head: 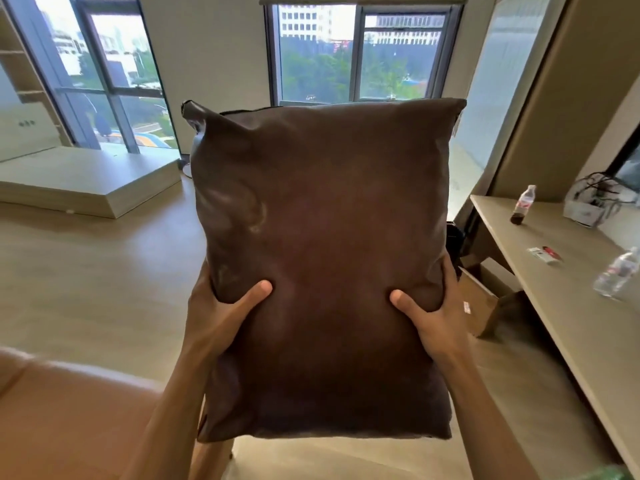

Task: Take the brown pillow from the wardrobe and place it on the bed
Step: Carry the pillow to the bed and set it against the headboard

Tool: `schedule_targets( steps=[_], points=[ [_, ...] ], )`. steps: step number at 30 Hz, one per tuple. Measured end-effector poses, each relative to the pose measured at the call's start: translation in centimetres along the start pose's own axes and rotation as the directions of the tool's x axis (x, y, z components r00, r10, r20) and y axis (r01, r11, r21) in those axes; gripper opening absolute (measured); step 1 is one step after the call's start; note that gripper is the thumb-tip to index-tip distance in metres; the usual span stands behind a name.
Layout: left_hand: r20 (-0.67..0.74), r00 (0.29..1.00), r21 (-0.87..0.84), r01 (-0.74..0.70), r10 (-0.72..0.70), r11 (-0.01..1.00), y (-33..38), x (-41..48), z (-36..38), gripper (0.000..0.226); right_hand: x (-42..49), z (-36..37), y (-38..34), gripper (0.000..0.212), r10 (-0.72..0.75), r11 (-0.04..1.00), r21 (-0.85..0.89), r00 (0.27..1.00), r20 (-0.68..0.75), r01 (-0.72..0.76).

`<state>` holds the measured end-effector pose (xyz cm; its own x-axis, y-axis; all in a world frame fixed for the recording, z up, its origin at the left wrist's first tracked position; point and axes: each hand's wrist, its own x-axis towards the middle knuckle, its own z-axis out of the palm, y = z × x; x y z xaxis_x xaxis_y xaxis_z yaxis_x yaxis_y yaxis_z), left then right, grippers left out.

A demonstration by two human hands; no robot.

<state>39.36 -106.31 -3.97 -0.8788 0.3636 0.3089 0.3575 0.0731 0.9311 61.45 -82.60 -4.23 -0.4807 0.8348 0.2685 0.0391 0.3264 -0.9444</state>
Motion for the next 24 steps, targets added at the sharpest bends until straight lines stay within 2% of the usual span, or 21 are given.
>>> schedule_targets(
  steps=[8, 13, 19, 24],
  points=[
    [-0.107, 0.994, 0.018, 0.039, -0.037, 0.999, -6.4, 14.8, 4.7, 0.108, 16.9, 9.9, 5.1, 0.122, 0.001, 1.0, 0.011, 0.993, 0.115, -0.002],
    [-0.209, 0.974, 0.033, 0.097, -0.088, 0.995, -10.4, 23.9, 7.8, 0.1, 28.8, 17.1, 8.5, 0.129, -0.038, 0.999, 0.046, 0.976, 0.216, 0.029],
    [-0.351, 0.924, 0.084, 0.188, -0.148, 0.979, -13.0, 33.9, 8.5, 0.121, 41.3, 26.9, 9.8, 0.122, -0.06, 0.994, 0.105, 0.919, 0.389, 0.02],
    [-0.471, 0.865, 0.088, 0.239, -0.171, 0.967, -16.3, 40.9, 6.2, 0.121, 48.3, 36.9, 10.4, 0.121, -0.091, 0.989, 0.148, 0.862, 0.498, 0.019]
  ],
)
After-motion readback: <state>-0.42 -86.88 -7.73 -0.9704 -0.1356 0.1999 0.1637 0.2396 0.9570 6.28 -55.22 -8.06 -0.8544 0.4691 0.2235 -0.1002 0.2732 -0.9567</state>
